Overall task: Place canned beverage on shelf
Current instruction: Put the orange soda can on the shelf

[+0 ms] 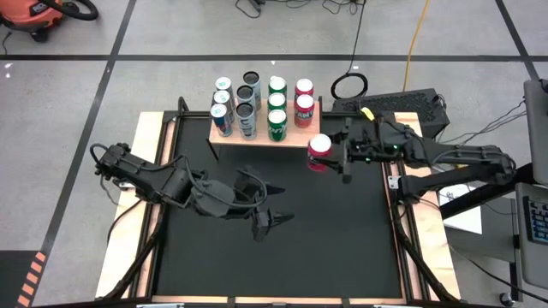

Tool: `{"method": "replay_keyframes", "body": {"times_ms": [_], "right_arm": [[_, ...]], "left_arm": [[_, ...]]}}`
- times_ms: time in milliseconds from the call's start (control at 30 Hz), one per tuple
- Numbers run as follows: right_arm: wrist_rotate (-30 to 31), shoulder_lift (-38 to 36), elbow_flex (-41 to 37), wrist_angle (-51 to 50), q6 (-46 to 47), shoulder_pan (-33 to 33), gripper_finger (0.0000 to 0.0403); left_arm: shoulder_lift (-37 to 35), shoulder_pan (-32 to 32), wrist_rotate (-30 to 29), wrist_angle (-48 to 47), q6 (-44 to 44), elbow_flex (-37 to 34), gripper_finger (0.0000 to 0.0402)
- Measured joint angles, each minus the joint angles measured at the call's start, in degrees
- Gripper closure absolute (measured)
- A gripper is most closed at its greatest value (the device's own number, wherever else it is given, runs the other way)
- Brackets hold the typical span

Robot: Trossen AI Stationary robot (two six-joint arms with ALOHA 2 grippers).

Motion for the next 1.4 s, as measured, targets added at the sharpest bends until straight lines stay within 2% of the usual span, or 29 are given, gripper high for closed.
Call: {"method": "replay_keyframes", "body": {"times_ms": [200,400,633,833,1067,1200,1400], "right_arm": [[-9.4,2.6,-3.1,4.6,-1.4,-9.6,0.0124],[-13.0,6.4,-3.2,9.0,-4.1,-15.7,0.0124],[-17.6,10.6,-3.1,11.7,-0.3,-19.7,0.0124],[-17.8,11.5,-4.3,14.8,1.0,-21.0,0.0124],[-17.6,5.7,-15.1,25.3,9.7,-21.9,0.0124],[-17.7,3.5,-16.6,27.4,7.6,-21.9,0.0124],[-16.2,5.4,-16.6,27.8,1.7,-21.9,0.0124]], "left_arm": [[0.0,0.2,-1.9,0.0,0.0,0.0,0.0008],[0.0,0.4,-3.3,0.0,0.0,0.0,0.0008],[0.0,0.4,-4.5,-0.4,-1.3,0.0,0.0008],[0.1,0.4,-4.5,-1.5,-3.4,0.0,0.0008],[0.1,0.4,-4.5,-1.5,-4.4,0.0,0.0008],[0.1,0.4,-4.5,-1.5,-4.2,0.0,0.0008],[0.1,1.7,-4.3,-1.6,-2.3,0.0,0.0008]]}}
